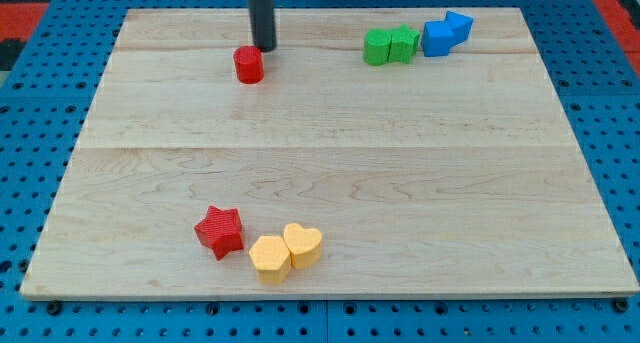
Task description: Push the red circle closer to the yellow hexagon
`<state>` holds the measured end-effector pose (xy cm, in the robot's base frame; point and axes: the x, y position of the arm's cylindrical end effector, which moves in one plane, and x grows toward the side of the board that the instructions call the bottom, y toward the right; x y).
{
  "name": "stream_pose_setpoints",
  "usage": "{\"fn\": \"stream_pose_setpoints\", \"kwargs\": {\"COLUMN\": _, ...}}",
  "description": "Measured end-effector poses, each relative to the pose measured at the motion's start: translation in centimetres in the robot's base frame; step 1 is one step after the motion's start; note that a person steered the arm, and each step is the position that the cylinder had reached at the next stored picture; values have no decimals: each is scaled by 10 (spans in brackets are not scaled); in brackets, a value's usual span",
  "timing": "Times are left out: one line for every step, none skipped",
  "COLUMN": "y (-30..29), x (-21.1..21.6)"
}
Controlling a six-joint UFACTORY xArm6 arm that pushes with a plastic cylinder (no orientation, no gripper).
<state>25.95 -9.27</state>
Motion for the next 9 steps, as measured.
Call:
{"fn": "stream_pose_setpoints", "kwargs": {"y": -20, "x": 45}}
{"fn": "stream_pose_setpoints", "kwargs": {"y": 11, "x": 99}}
{"fn": "stream_pose_setpoints", "kwargs": {"y": 27, "x": 110}}
{"fn": "stream_pose_setpoints", "kwargs": {"y": 21, "x": 68}}
{"fn": "stream_pose_setpoints", "kwargs": {"y": 43, "x": 92}}
{"fn": "stream_pose_setpoints", "kwargs": {"y": 69, "x": 131}}
{"fn": "stream_pose_setpoints", "kwargs": {"y": 68, "x": 195}}
{"fn": "stream_pose_setpoints", "kwargs": {"y": 69, "x": 268}}
{"fn": "stream_pose_setpoints", "kwargs": {"y": 61, "x": 278}}
